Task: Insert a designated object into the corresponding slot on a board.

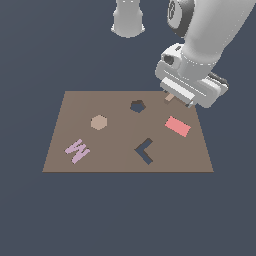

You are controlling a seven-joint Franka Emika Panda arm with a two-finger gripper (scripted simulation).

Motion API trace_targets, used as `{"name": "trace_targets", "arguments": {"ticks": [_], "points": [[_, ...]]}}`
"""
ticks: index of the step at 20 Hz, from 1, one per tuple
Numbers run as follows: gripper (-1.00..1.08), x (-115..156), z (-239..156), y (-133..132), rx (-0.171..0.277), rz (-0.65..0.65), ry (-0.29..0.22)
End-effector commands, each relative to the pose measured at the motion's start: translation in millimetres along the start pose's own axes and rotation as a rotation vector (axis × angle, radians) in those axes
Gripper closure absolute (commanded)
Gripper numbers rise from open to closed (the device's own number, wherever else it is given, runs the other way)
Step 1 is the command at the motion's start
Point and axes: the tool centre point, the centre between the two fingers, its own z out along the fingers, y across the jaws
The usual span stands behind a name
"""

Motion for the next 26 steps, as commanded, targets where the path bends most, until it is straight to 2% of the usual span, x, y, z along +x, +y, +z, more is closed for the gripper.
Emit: {"name": "trace_targets", "arguments": {"ticks": [1,8,9,26], "points": [[-0.92,-0.1,4.1,0.1,-0.001,0.0,0.0],[-0.92,0.0,19.0,0.0,0.0,0.003,0.0],[1.08,0.0,19.0,0.0,0.0,0.003,0.0],[1.08,1.8,15.5,1.5,-0.002,0.003,0.0]]}}
